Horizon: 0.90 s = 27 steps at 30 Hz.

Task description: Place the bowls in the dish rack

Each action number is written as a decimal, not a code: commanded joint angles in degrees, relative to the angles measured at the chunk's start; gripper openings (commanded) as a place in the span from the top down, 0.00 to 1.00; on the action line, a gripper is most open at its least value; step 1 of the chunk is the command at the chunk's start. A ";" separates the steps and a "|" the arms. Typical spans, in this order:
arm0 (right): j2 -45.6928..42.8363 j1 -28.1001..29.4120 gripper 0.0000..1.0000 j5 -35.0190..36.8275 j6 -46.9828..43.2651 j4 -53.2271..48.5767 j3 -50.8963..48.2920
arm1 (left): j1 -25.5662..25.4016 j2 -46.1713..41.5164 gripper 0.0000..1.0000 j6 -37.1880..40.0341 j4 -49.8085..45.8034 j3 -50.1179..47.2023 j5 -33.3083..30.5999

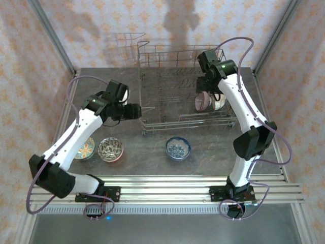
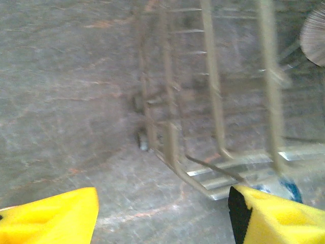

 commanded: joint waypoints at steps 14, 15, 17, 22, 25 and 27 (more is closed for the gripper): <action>-10.85 0.12 0.15 -4.38 -6.62 7.94 -14.76 | -18.28 1.47 0.40 -15.24 10.81 -11.00 -8.52; -11.52 0.16 0.14 -3.70 -6.54 8.36 -15.83 | -18.27 2.99 0.40 -14.52 11.50 -10.55 -8.49; -12.80 0.10 0.14 -2.69 -6.36 9.04 -17.74 | -18.24 5.51 0.41 -13.37 12.22 -9.63 -10.16; -14.81 -0.16 0.14 -1.39 -5.22 8.70 -20.09 | -16.44 8.65 0.41 -11.97 13.61 -7.54 -12.14; -16.29 -0.27 0.14 -0.68 -4.58 9.46 -21.59 | -14.14 8.52 0.41 -11.21 15.59 -7.60 -11.62; -17.14 -0.40 0.13 -0.59 -4.36 10.62 -22.79 | -11.78 8.99 0.41 -9.79 16.64 -7.12 -9.40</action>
